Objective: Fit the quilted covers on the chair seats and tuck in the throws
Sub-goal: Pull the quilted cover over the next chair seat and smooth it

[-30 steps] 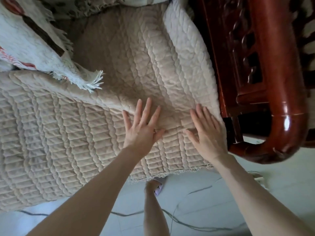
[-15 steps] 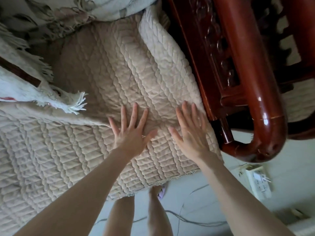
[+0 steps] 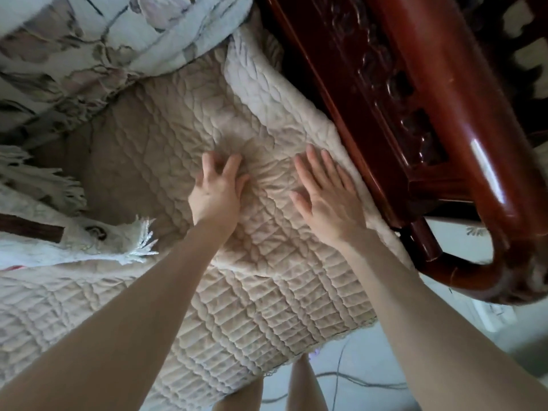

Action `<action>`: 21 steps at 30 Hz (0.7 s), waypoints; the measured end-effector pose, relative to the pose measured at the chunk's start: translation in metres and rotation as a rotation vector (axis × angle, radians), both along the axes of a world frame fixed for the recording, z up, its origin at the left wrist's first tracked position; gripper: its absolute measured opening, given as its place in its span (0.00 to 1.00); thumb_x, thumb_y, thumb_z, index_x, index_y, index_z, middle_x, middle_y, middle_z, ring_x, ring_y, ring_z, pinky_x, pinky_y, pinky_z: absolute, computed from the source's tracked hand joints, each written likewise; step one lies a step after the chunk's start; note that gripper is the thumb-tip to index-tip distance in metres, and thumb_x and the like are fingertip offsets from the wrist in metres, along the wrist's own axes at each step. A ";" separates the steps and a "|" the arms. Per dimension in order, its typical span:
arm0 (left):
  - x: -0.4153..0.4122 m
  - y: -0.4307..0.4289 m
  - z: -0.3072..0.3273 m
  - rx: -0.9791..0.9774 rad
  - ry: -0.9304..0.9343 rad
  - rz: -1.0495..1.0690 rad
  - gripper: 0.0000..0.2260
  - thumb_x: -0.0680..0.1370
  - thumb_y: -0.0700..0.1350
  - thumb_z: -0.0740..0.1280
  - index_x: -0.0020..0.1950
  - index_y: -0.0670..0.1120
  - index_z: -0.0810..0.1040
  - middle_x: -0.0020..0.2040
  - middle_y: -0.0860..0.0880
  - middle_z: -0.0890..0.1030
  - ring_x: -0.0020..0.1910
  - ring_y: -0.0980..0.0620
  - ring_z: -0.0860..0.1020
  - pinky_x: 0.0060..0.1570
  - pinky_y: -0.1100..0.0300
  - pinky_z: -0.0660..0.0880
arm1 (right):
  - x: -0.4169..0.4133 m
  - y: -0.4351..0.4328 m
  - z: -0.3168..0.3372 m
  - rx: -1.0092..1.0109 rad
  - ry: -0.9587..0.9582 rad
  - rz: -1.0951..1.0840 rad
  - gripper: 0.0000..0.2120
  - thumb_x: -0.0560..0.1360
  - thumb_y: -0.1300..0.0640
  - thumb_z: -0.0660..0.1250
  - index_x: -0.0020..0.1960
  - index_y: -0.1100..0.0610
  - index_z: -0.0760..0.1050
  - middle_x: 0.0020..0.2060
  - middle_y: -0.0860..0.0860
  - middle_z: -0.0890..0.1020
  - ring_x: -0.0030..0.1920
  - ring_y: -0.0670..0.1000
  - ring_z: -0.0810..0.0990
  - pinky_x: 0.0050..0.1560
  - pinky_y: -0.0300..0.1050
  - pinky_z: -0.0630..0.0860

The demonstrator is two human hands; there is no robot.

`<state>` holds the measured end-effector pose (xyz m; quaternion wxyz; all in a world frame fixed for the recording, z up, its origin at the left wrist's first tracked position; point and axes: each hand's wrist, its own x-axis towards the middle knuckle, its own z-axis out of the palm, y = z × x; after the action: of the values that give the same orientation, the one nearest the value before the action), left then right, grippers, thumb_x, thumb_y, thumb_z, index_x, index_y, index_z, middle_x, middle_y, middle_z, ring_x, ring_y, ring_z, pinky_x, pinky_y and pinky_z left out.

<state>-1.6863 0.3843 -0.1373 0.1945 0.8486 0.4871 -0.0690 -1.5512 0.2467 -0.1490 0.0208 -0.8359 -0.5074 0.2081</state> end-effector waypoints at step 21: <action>0.093 0.037 0.030 -0.103 -0.444 0.063 0.26 0.78 0.58 0.65 0.68 0.41 0.68 0.62 0.45 0.69 0.59 0.47 0.72 0.55 0.51 0.75 | 0.002 0.033 0.028 0.199 -0.007 -0.284 0.35 0.73 0.56 0.68 0.75 0.64 0.59 0.68 0.65 0.69 0.60 0.62 0.75 0.58 0.59 0.73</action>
<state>-1.5930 0.4214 -0.1073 0.3423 0.8162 0.4544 0.1008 -1.5493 0.2794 -0.1212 0.1310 -0.8936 -0.4026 0.1491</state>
